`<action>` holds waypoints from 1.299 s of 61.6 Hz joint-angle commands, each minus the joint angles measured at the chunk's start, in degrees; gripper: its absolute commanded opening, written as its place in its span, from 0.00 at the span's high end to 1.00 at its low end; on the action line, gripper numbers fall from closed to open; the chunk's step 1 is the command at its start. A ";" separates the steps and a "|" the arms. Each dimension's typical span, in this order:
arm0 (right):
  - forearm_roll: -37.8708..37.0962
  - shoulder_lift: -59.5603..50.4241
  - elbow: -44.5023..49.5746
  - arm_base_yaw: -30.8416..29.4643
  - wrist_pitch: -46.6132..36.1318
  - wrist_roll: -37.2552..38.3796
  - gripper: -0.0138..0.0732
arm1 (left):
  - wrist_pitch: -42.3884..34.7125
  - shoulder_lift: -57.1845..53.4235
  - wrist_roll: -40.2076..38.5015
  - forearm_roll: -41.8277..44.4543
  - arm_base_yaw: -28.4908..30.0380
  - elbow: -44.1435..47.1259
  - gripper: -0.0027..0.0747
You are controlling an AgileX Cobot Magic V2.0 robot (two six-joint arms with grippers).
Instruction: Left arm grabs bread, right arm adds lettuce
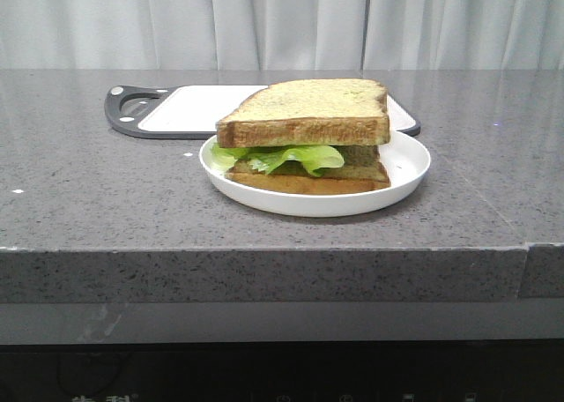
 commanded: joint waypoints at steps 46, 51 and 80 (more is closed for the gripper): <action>-0.90 -35.22 32.60 -0.18 -42.63 -1.68 0.98 | -4.93 -1.04 0.10 -0.43 0.16 0.38 0.99; -0.90 -38.24 36.58 -0.18 -45.49 -1.68 0.98 | -4.93 -1.04 0.10 -0.43 0.16 0.38 0.99; -0.34 -41.59 44.55 -0.24 -55.73 -1.68 0.98 | -4.83 -1.04 0.10 -0.43 0.16 0.38 0.99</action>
